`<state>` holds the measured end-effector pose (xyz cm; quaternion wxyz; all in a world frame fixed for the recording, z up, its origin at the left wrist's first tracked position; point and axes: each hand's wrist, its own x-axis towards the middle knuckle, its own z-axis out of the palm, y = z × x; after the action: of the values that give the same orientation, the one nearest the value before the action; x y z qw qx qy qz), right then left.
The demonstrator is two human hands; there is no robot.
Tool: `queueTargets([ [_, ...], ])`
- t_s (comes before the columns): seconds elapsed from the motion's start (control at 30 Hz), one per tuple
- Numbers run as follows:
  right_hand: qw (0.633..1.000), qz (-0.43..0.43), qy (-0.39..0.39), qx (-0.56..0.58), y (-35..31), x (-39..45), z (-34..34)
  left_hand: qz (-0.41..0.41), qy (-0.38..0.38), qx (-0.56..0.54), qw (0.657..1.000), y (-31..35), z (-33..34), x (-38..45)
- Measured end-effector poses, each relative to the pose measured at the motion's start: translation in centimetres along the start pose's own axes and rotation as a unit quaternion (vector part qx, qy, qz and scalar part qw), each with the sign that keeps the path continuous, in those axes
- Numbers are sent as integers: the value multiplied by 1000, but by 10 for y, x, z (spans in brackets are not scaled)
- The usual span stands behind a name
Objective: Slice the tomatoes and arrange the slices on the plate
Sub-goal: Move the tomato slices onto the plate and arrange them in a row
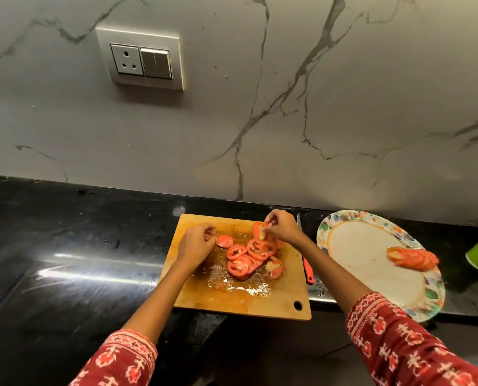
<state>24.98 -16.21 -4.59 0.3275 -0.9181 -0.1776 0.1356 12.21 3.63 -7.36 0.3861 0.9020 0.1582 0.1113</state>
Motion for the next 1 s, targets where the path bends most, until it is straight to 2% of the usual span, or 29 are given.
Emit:
queueTargets([
  [0.2,991,-23,-81,102,-17,-8,-30,23,-32,-54,998,16,2,11],
  [0.37,978,-62,-158,123,-42,-20,-38,97,-77,-114,986,42,5,14],
  [0.5,973,-74,-162,144,-52,-21,-34,115,-74,-123,983,46,5,17],
  [0.63,974,-72,-157,143,-56,-18,-30,109,-37,-173,978,40,-5,17],
  [0.73,975,-76,-159,137,-60,-16,-21,94,-38,-171,980,37,-15,17],
  [0.83,982,-84,-127,111,-63,-12,-7,54,-32,-159,985,28,-23,17],
  [0.9,990,-93,-92,55,-64,-9,1,6,-10,-152,988,15,-28,17],
  [1.0,990,-97,-93,-39,-63,-6,18,-81,26,-135,987,-7,-35,15],
])
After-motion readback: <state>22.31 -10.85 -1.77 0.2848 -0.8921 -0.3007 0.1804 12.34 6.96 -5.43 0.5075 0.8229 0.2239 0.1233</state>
